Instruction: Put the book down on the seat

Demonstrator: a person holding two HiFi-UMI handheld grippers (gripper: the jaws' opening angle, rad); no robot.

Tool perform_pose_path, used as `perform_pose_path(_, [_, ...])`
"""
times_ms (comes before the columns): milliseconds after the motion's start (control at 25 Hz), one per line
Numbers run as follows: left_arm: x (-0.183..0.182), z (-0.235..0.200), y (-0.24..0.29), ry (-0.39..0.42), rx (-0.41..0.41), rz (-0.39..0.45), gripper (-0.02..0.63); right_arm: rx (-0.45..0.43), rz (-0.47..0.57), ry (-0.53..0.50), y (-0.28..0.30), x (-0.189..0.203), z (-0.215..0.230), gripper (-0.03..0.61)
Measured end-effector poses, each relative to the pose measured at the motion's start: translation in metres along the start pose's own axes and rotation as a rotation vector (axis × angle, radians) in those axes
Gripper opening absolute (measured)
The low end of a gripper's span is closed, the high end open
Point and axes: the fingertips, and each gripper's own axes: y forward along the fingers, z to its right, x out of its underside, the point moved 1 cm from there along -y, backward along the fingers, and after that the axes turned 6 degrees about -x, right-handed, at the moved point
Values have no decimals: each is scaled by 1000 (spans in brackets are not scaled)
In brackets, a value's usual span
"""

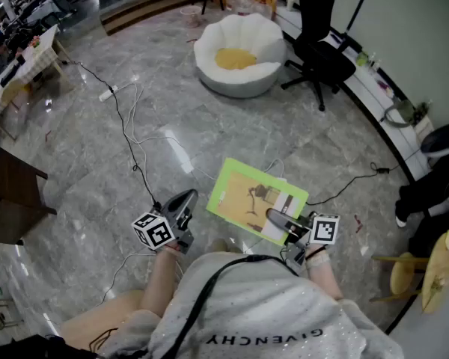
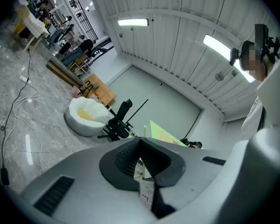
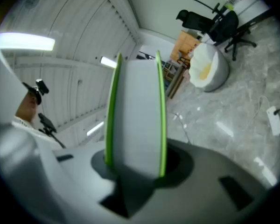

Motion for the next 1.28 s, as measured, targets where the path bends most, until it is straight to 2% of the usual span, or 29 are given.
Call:
perform_pose_path(320, [0,0,-1,-15,-10,19,25,2,-16,1,2,0,3,144])
perform_pose_path(920, [2,7,6,9,-14,11,25,-18,-10,0,1,-1,7,144])
perform_pose_path(1280, [1,17,12,28,-47,14,25,-73,-1,37,2,-11,14,144])
